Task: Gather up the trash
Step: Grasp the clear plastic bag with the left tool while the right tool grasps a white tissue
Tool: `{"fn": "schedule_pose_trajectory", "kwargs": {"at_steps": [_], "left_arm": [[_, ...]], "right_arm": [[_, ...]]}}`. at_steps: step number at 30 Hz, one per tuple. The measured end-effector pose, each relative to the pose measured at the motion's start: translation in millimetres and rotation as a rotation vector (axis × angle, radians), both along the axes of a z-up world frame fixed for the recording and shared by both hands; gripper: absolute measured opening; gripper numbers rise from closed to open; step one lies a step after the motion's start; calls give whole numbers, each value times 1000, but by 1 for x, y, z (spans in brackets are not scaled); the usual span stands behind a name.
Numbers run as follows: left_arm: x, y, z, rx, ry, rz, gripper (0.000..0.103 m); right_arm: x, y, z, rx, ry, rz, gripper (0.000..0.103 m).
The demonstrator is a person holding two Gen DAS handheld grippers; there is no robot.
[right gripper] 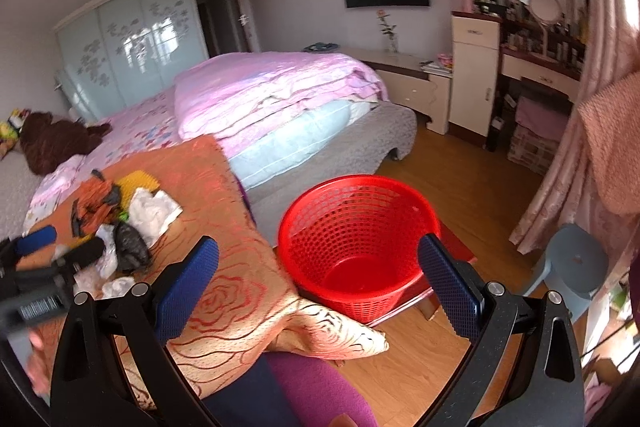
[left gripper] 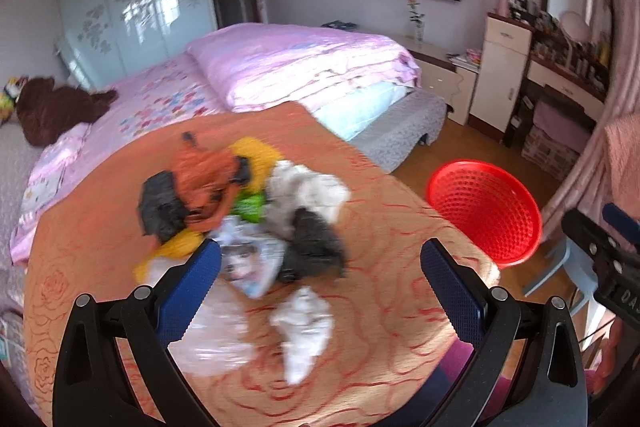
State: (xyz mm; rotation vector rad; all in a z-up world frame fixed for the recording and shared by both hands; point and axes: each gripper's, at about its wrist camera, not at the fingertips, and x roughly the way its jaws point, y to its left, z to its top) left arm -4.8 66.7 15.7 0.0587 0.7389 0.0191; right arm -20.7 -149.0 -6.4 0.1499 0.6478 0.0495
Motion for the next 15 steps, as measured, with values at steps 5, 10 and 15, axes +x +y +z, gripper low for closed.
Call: {"fn": "schedule_pose_trajectory", "kwargs": {"at_steps": [5, 10, 15], "left_arm": [[1, 60, 7, -60, 27, 102, 96], [0, 114, -5, -160, 79, 179, 96], [-2, 127, -21, -210, 129, 185, 96]], "right_arm": [[4, 15, 0, -18, 4, 53, 97], [11, 28, -1, -20, 20, 91, 97], [14, 39, -3, -31, 25, 120, 97]]}}
